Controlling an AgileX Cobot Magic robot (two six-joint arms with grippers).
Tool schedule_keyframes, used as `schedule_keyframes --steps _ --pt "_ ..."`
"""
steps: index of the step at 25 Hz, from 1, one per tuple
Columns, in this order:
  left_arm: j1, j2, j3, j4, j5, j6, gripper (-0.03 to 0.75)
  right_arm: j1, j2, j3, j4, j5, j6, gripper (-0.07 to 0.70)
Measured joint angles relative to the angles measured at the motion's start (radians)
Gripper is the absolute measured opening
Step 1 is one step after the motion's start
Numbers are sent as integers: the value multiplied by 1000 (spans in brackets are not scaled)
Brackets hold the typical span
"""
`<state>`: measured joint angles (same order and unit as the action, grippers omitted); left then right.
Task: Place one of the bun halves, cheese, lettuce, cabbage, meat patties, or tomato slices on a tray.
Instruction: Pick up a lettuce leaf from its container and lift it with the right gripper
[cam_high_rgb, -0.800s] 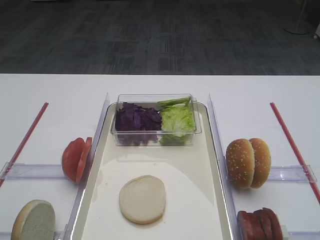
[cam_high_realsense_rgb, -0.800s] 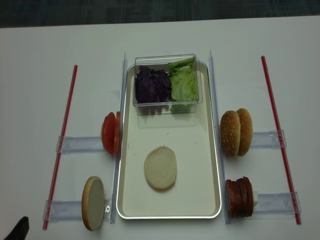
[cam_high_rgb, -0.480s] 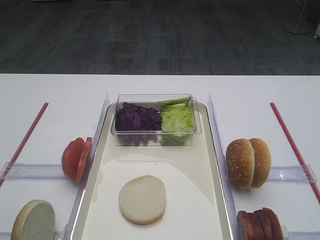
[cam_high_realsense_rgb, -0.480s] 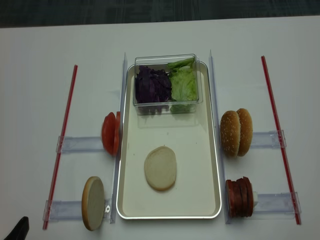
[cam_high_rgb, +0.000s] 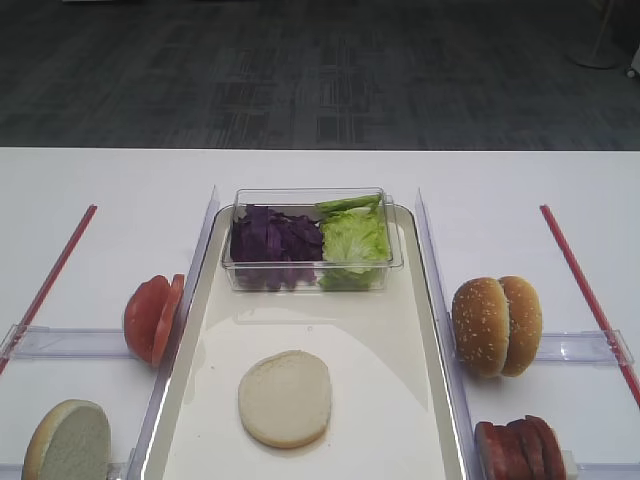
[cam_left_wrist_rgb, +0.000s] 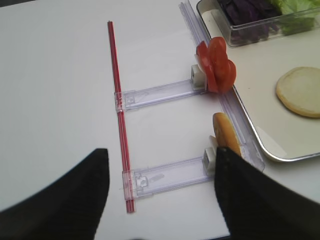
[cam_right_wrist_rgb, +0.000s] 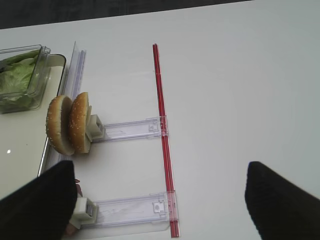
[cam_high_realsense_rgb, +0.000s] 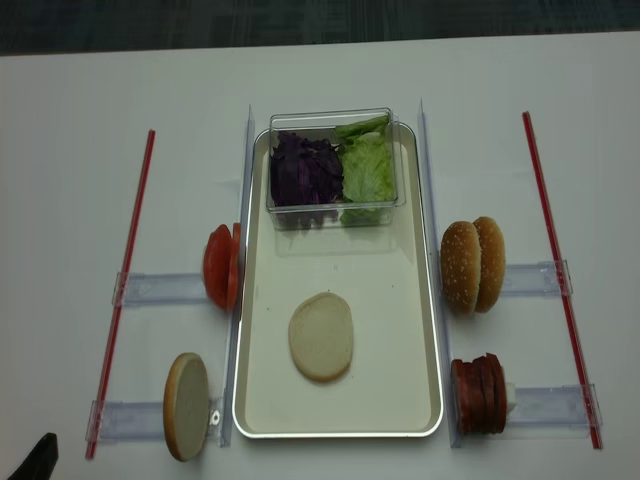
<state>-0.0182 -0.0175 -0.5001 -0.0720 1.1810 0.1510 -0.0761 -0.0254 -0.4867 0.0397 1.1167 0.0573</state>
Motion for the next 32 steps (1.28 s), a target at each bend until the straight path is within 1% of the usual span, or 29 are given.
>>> schedule_keyframes --steps 10,16,22,25,28,32 --pt "0 0 0 0 0 0 433 0 0 0 0 0 0 692" --pt "0 0 0 0 0 0 433 0 0 0 2 0 -24 692" --pt "0 0 0 -2 0 0 433 0 0 0 50 0 -87 692" --pt "0 0 0 -2 0 0 433 0 2 0 68 0 -98 692" --pt "0 0 0 -2 0 0 433 0 29 0 78 -2 -102 692" --pt "0 0 0 -2 0 0 438 0 67 -25 87 -16 -148 692"
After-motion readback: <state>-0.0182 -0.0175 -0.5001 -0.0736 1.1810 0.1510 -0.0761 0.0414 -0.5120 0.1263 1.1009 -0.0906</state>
